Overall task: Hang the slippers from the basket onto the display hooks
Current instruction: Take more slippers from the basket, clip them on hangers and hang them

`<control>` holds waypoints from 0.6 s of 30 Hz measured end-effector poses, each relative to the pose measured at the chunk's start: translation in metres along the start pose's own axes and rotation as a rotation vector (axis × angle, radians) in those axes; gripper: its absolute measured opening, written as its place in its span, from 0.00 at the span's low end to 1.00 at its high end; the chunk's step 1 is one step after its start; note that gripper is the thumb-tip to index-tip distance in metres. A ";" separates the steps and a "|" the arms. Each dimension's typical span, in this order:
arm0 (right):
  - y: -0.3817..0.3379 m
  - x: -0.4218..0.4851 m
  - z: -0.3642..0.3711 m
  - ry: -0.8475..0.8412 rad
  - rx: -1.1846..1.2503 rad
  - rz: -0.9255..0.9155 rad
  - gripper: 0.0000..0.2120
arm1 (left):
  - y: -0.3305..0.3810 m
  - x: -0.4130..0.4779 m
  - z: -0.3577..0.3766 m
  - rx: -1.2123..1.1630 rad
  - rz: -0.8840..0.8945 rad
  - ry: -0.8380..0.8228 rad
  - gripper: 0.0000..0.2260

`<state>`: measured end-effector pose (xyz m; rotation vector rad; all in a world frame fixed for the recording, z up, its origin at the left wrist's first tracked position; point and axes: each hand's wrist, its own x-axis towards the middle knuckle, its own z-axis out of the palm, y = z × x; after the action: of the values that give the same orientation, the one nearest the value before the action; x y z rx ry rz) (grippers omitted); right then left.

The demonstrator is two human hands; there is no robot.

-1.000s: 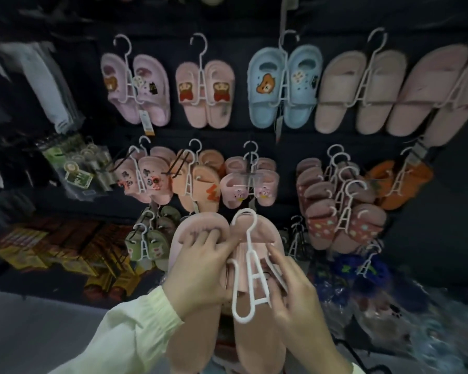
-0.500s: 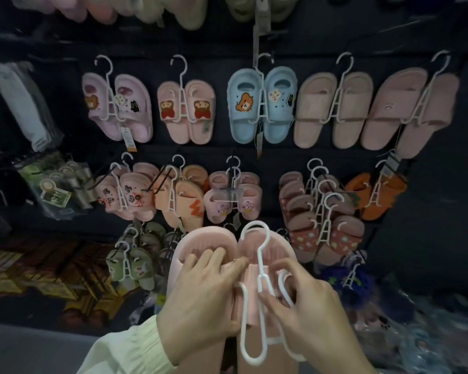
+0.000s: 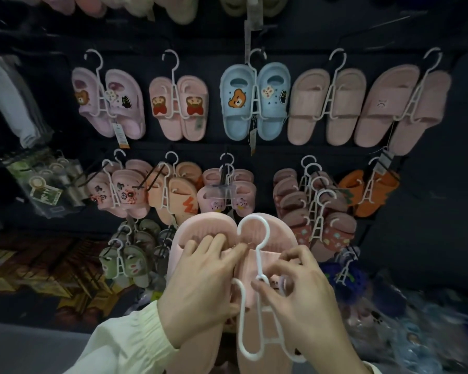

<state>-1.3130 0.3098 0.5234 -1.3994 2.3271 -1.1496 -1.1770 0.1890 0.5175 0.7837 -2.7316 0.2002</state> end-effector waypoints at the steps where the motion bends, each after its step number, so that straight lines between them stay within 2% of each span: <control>1: 0.001 0.000 0.001 0.015 0.024 -0.003 0.10 | 0.000 0.001 -0.001 0.001 -0.006 -0.003 0.36; 7: 0.001 -0.005 -0.003 0.149 0.071 -0.205 0.11 | -0.008 0.005 -0.008 -0.048 -0.034 -0.037 0.38; 10: -0.004 -0.005 -0.007 0.112 0.078 -0.315 0.07 | -0.009 0.006 -0.013 -0.082 -0.023 -0.048 0.39; 12: -0.005 -0.004 -0.003 0.043 0.058 -0.336 0.12 | -0.006 0.005 -0.017 -0.114 -0.010 -0.042 0.39; 14: -0.004 -0.003 0.004 0.033 -0.076 -0.378 0.18 | -0.003 0.003 -0.021 -0.146 0.008 -0.032 0.39; 16: -0.004 -0.001 0.008 0.045 -0.186 -0.412 0.20 | -0.002 0.001 -0.022 -0.171 0.028 -0.019 0.37; 18: -0.003 0.001 0.009 0.043 -0.191 -0.378 0.18 | -0.002 0.000 -0.024 -0.192 0.029 -0.014 0.37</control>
<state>-1.3067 0.3040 0.5195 -1.9673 2.3152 -1.0742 -1.1702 0.1925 0.5401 0.6947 -2.7255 -0.0610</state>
